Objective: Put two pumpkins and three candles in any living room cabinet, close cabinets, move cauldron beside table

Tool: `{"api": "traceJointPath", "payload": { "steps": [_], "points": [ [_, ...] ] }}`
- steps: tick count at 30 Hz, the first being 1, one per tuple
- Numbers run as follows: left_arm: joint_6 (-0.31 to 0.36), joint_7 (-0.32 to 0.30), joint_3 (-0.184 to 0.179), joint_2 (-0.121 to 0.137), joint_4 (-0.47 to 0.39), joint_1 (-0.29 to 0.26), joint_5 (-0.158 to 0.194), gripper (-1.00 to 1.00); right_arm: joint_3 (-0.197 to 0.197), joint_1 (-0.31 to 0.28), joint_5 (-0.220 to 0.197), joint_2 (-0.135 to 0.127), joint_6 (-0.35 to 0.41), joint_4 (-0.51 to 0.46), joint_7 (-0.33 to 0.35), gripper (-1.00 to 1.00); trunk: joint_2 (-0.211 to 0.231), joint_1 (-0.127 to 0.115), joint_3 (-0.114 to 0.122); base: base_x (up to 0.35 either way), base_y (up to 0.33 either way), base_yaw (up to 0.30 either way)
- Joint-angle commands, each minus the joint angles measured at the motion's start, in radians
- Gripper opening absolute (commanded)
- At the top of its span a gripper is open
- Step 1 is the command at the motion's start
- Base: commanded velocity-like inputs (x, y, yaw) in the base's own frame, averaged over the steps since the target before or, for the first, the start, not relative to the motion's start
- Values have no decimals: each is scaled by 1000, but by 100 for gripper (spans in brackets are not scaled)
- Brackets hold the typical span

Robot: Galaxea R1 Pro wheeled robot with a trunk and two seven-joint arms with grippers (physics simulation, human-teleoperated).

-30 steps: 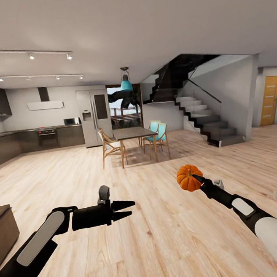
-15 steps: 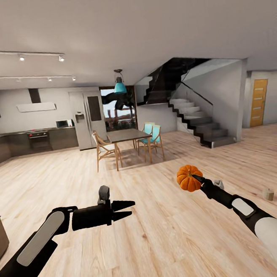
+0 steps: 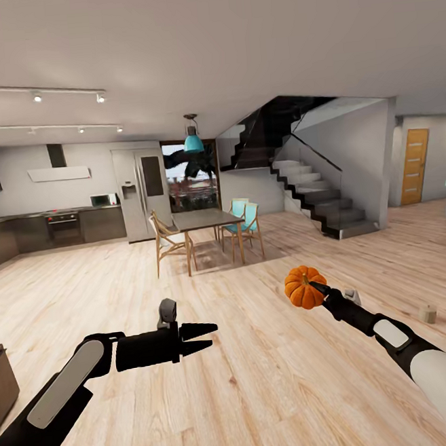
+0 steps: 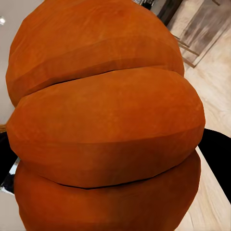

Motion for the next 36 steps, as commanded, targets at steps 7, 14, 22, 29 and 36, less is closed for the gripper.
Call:
{"api": "traceJointPath", "payload": {
  "steps": [7,14,22,29,36],
  "points": [
    [0,-10,-1,1,0,-1,-8,100,0,-1,-9,0,8,1,-1,-100,49,-27,21,0,0,-113],
    [0,-10,-1,1,-1,-1,-9,100,0,-1,-10,0,8,2,-1,-100,98,-54,43,-52,0,-271],
    [0,-10,-1,0,-1,-1,-9,100,0,-1,-9,0,8,3,-3,-100,154,-85,72,-119,0,-278],
    [0,-9,-1,0,0,-1,-9,100,0,-1,-9,0,7,3,-3,-100,203,-111,98,-11,0,-278],
    [0,-9,-1,0,0,-1,-9,100,0,-1,-9,0,3,3,-3,-100,252,-138,124,0,0,-277]
  ]
}}
